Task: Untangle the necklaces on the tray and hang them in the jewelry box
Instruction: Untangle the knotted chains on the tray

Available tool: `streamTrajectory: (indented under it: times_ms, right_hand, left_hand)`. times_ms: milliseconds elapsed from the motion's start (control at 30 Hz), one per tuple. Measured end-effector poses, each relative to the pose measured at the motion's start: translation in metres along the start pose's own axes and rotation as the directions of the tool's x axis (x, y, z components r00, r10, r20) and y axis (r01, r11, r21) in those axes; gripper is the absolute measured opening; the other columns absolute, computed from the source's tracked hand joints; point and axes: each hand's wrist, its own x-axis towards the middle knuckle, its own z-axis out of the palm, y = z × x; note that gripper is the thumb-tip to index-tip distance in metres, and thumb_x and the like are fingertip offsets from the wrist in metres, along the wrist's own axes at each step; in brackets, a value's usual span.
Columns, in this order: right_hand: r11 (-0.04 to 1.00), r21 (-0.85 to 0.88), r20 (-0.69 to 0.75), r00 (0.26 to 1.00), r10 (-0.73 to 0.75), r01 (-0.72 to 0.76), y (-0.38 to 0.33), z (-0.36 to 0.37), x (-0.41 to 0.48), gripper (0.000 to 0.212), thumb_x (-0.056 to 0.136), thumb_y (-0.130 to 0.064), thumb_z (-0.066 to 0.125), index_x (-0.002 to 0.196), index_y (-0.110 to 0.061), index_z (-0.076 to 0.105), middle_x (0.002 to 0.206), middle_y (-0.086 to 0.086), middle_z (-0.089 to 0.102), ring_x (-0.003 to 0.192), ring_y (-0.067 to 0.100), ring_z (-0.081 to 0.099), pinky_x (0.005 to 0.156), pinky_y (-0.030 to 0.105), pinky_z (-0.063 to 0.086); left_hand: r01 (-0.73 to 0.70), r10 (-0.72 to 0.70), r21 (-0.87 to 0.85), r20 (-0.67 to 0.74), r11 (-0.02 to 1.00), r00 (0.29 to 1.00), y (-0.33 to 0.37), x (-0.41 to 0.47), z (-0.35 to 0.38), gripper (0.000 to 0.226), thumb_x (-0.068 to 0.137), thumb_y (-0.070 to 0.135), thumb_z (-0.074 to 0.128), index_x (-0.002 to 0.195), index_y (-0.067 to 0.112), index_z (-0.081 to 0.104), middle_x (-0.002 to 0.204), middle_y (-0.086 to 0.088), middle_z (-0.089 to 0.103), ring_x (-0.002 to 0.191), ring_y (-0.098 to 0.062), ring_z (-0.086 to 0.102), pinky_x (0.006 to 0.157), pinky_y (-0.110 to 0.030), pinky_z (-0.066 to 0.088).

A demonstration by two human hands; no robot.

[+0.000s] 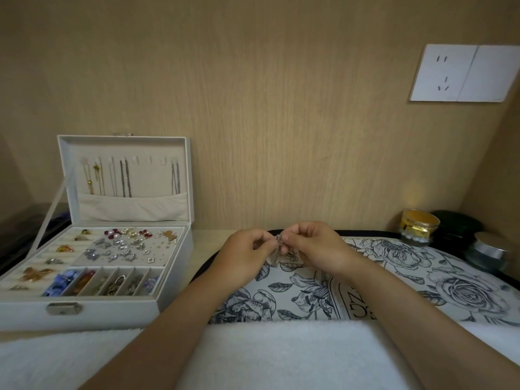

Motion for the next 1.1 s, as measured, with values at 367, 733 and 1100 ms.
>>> streamTrajectory:
  times_ms: [367,733,1100]
  right_hand:
    - [0.980,-0.154,0.051,0.992,-0.119,0.126,0.003,-0.002,0.002,0.012,0.094,-0.015,0.069,0.104,-0.013,0.075,0.064,-0.017,0.066,0.053,-0.007,0.057,0.058,0.007,0.043]
    - [1.000,0.017,0.076,0.997,0.016,-0.018,-0.005,-0.002,-0.003,0.019,0.090,-0.017,0.073,0.105,-0.006,0.074,0.080,0.004,0.071,0.042,-0.002,0.048,0.043,0.011,0.035]
    - [0.960,0.223,0.220,0.968,0.118,-0.168,-0.004,-0.012,-0.001,0.041,0.077,-0.029,0.075,0.111,-0.007,0.073,0.075,-0.007,0.070,0.051,0.005,0.029,0.046,0.017,0.023]
  left_hand:
    - [0.051,-0.053,-0.142,-0.007,0.989,0.999,-0.003,0.004,-0.001,0.024,0.103,0.022,0.047,0.084,0.021,0.061,0.086,0.006,0.060,0.079,-0.005,0.054,0.071,-0.024,0.040]
    - [-0.057,0.039,-0.194,-0.099,0.979,0.994,0.002,-0.002,-0.005,0.010,0.095,0.024,0.061,0.091,0.033,0.062,0.085,0.009,0.064,0.079,-0.005,0.058,0.074,-0.019,0.047]
    - [-0.068,0.053,-0.344,-0.055,0.936,0.997,0.008,-0.004,-0.015,0.014,0.077,0.007,0.081,0.089,0.014,0.077,0.084,-0.001,0.077,0.078,-0.013,0.072,0.073,-0.019,0.056]
